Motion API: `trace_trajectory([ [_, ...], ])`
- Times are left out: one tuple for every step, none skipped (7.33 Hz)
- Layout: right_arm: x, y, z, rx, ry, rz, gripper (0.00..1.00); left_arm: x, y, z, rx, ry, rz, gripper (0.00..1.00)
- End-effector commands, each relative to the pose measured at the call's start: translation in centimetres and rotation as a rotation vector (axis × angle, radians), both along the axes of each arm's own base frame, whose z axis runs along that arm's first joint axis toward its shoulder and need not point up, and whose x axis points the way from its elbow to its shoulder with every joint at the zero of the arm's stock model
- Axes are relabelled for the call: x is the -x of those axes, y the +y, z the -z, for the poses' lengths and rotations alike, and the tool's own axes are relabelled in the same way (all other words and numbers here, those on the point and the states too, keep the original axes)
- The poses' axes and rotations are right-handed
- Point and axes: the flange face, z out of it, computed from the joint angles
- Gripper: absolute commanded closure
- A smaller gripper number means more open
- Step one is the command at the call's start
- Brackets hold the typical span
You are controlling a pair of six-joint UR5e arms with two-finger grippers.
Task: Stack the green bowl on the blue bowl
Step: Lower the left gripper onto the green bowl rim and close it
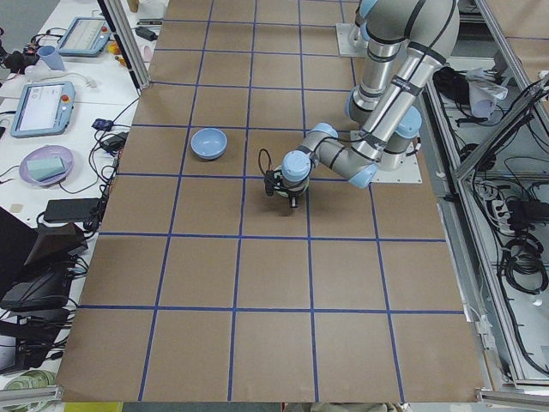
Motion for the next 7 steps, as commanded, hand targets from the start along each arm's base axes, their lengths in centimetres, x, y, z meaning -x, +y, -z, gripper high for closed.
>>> trace_trajectory([
  [0.0, 0.0, 0.0, 0.0, 0.0, 0.0, 0.0, -0.1, 0.0, -0.1, -0.005, -0.011, 0.006, 0.9],
  [0.0, 0.0, 0.0, 0.0, 0.0, 0.0, 0.0, -0.2, 0.1, -0.2, -0.005, -0.015, 0.008, 0.96],
  [0.0, 0.0, 0.0, 0.0, 0.0, 0.0, 0.0, -0.2, 0.0, -0.3, -0.004, -0.016, 0.008, 0.98],
  [0.0, 0.0, 0.0, 0.0, 0.0, 0.0, 0.0, -0.5, -0.3, -0.7, 0.006, -0.025, 0.006, 0.99],
  [0.0, 0.0, 0.0, 0.0, 0.0, 0.0, 0.0, -0.8, -0.5, -1.0, 0.011, -0.031, 0.006, 1.0],
  [0.0, 0.0, 0.0, 0.0, 0.0, 0.0, 0.0, -0.8, -0.6, -1.0, 0.011, -0.031, 0.003, 1.0],
  [0.0, 0.0, 0.0, 0.0, 0.0, 0.0, 0.0, -1.1, -0.6, -1.3, 0.013, -0.036, 0.0, 1.0],
])
